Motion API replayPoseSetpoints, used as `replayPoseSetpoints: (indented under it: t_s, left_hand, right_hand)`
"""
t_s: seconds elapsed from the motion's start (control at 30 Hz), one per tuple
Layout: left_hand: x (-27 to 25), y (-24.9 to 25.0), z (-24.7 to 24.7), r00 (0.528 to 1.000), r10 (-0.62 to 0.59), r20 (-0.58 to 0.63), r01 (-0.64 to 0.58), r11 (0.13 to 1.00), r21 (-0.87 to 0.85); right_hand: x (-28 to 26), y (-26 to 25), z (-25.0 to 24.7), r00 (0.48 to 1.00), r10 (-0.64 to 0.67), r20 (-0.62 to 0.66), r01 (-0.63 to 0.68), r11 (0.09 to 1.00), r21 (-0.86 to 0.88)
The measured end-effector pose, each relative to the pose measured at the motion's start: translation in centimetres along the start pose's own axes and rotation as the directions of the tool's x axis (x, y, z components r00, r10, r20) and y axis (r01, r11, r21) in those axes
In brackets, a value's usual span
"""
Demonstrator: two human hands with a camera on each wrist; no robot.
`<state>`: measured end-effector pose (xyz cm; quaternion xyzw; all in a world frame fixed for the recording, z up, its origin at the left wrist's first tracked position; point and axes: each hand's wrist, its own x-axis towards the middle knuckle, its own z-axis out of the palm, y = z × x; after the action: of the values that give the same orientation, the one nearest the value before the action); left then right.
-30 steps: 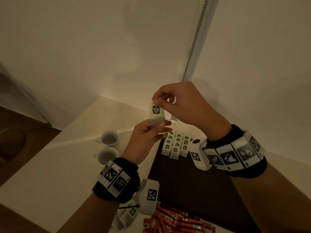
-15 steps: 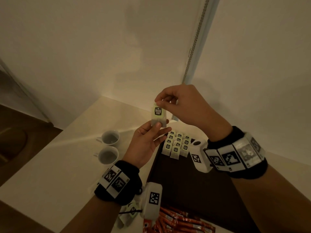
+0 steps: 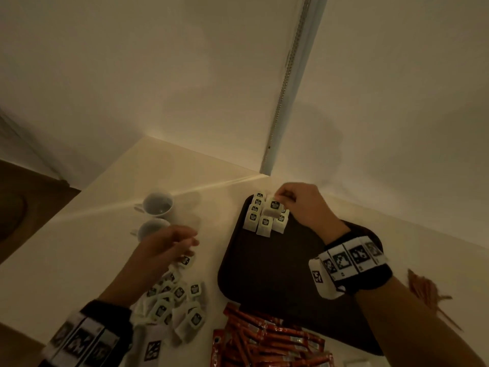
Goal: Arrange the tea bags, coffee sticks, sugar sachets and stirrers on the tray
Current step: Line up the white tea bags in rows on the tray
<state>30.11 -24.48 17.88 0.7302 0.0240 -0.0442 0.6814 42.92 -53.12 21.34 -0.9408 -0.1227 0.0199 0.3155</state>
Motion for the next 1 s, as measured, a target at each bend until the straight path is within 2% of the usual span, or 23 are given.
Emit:
replayPoseSetpoints:
  t_s: [0.1, 0.17, 0.3, 0.4, 0.5, 0.57, 0.63, 0.7, 0.87, 0.93, 1.0]
  left_hand:
    - [-2.5, -2.2, -2.0, 0.994, -0.074, -0.076, 0.077, 0.997, 0.033]
    - [-4.2, -4.3, -3.6, 0.979, -0.147, -0.142, 0.159, 0.984, 0.076]
    - [-7.5, -9.0, -7.0, 0.913, -0.317, -0.256, 0.361, 0.921, 0.145]
    - [-9.6, -12.3, -9.2, 0.844, -0.438, -0.308, 0.501, 0.849, 0.166]
    - [-11.0, -14.8, -11.0, 0.770, -0.569, -0.289, 0.631, 0.745, 0.216]
    - [-11.7, -16.6, -12.6, 0.740, -0.617, -0.268, 0.672, 0.700, 0.244]
    - [-12.5, -17.6, -13.0, 0.755, -0.596, -0.274, 0.655, 0.664, 0.360]
    - [-13.0, -17.7, -12.0, 0.739, -0.589, -0.327, 0.671, 0.683, 0.288]
    - [-13.3, -14.7, -9.6, 0.771, -0.522, -0.365, 0.616, 0.756, 0.221]
    - [-13.4, -14.0, -9.1, 0.788, -0.504, -0.354, 0.592, 0.778, 0.210]
    - [-13.5, -13.5, -8.7, 0.809, -0.484, -0.334, 0.565, 0.797, 0.214]
  right_hand:
    - [-0.3, 4.1, 2.8, 0.982, 0.136, 0.133, -0.130, 0.990, -0.054]
    - [-0.5, 6.2, 4.2, 0.946, 0.224, 0.236, -0.211, 0.974, -0.078]
    - [-0.3, 9.1, 6.0, 0.886, 0.322, 0.333, -0.290, 0.946, -0.143]
    - [0.4, 10.3, 6.7, 0.881, 0.355, 0.313, -0.330, 0.935, -0.133]
    - [1.4, 11.2, 7.2, 0.891, 0.392, 0.231, -0.385, 0.920, -0.076]
    - [2.0, 11.5, 7.6, 0.896, 0.400, 0.192, -0.393, 0.917, -0.074]
    - [2.5, 11.7, 7.9, 0.904, 0.392, 0.172, -0.379, 0.919, -0.105]
    - [2.9, 11.8, 8.2, 0.903, 0.401, 0.152, -0.388, 0.915, -0.111]
    - [3.3, 11.4, 8.6, 0.903, 0.418, 0.102, -0.413, 0.908, -0.064]
    - [3.0, 9.6, 9.0, 0.934, 0.356, 0.036, -0.355, 0.935, -0.015]
    - [2.4, 6.4, 10.0, 0.972, 0.227, 0.065, -0.229, 0.973, 0.028]
